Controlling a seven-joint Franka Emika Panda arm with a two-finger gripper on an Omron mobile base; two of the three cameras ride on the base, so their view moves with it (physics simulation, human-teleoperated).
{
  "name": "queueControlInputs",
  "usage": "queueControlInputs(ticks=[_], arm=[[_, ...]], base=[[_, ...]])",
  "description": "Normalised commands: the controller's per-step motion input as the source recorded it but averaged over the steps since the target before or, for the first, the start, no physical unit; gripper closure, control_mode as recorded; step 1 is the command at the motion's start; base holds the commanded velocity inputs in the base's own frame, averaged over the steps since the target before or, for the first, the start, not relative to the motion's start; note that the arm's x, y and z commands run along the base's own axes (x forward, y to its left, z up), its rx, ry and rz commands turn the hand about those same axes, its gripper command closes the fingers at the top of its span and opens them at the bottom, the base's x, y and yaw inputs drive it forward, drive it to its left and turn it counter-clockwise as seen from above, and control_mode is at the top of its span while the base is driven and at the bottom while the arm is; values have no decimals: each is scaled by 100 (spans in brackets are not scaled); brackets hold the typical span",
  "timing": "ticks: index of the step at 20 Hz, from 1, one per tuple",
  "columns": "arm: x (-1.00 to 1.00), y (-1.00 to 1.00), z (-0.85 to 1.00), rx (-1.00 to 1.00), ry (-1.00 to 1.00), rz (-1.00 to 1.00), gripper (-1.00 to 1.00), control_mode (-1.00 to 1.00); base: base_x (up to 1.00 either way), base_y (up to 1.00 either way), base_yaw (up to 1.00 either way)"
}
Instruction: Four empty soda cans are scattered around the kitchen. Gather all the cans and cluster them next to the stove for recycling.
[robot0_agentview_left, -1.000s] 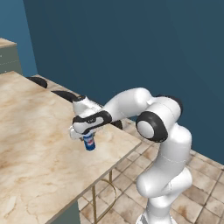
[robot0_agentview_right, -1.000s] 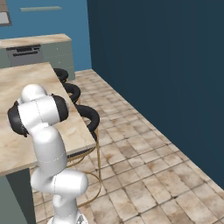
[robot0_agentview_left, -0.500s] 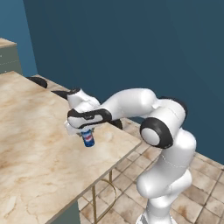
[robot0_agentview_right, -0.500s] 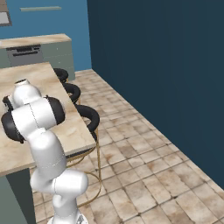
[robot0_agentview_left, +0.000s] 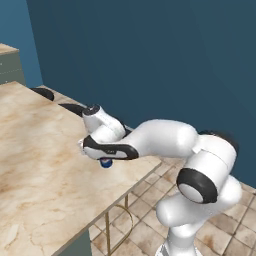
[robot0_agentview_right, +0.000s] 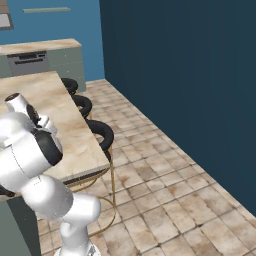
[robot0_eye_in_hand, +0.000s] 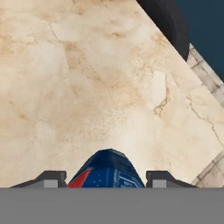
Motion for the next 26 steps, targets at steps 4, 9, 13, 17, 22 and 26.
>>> queueControlInputs(ticks=[4, 9, 13, 17, 22, 26], arm=[[-40, -34, 23, 24, -1, -1, 100, -100], [-43, -35, 18, 17, -8, 0, 100, -100], [-39, -24, 22, 11, -1, 0, 100, -100], [-33, -20, 29, 6, 3, -2, 100, -100], [-25, -11, 18, 0, 3, -2, 100, -100], [0, 0, 0, -1, 0, 0, 100, -100]], base=[[0, 0, 0], [0, 0, 0], [0, 0, 0], [0, 0, 0], [0, 0, 0], [0, 0, 0]])
